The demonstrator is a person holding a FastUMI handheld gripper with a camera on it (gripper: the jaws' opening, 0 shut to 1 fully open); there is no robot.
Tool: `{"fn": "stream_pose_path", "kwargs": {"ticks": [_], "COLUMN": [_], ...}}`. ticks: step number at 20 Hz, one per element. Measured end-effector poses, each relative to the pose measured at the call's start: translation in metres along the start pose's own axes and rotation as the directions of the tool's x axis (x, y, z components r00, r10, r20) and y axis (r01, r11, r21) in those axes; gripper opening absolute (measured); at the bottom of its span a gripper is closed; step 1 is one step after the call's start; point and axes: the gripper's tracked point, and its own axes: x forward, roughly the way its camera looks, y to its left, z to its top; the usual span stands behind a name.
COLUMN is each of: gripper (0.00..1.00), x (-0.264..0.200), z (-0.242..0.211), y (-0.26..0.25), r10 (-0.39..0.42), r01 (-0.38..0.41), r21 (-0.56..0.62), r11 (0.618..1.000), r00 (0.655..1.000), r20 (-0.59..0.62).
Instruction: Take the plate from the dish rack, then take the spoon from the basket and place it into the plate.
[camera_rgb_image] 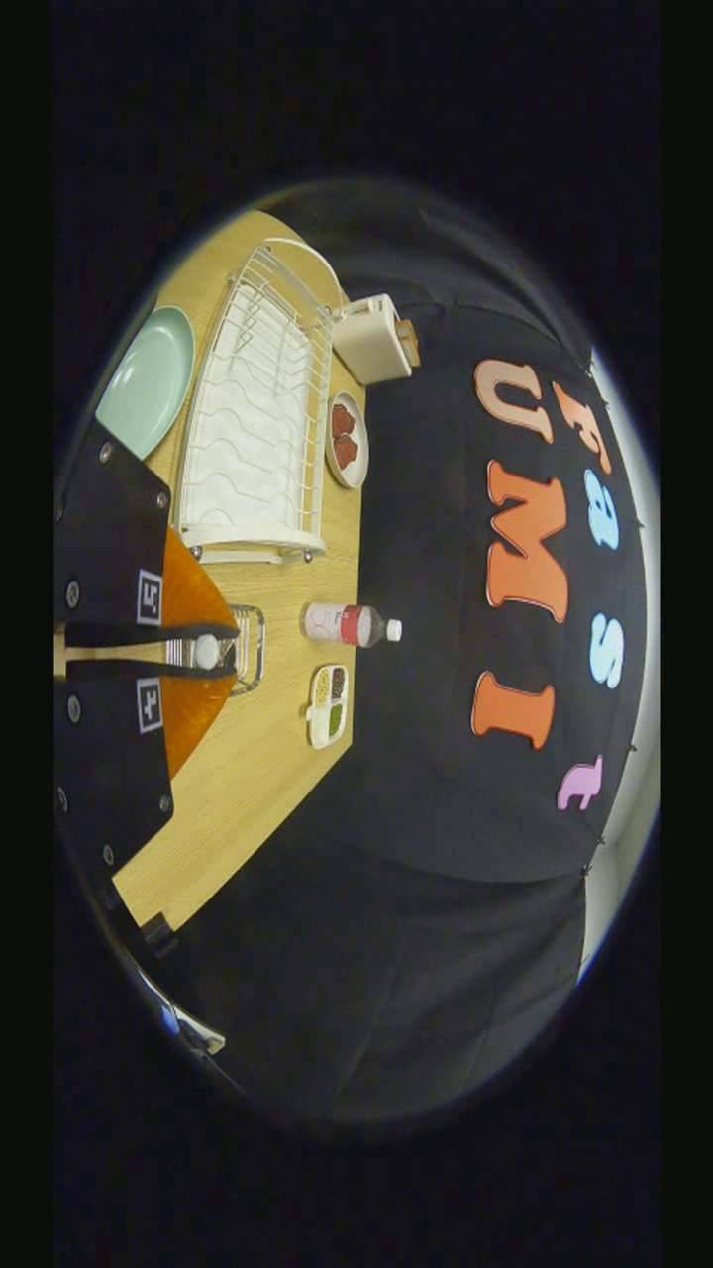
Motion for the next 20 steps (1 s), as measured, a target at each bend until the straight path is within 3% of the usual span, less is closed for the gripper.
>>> {"fn": "stream_pose_path", "kwargs": {"ticks": [11, 20], "gripper": [0.05, 0.05], "x": [-0.083, -0.137], "z": [0.045, 0.036], "y": [0.046, 0.12], "r10": [0.035, 0.181], "r01": [-0.031, -0.178], "r21": [-0.043, -0.043], "r11": [0.999, 0.983], "r00": [0.995, 0.98], "r20": [0.094, 0.078]}}
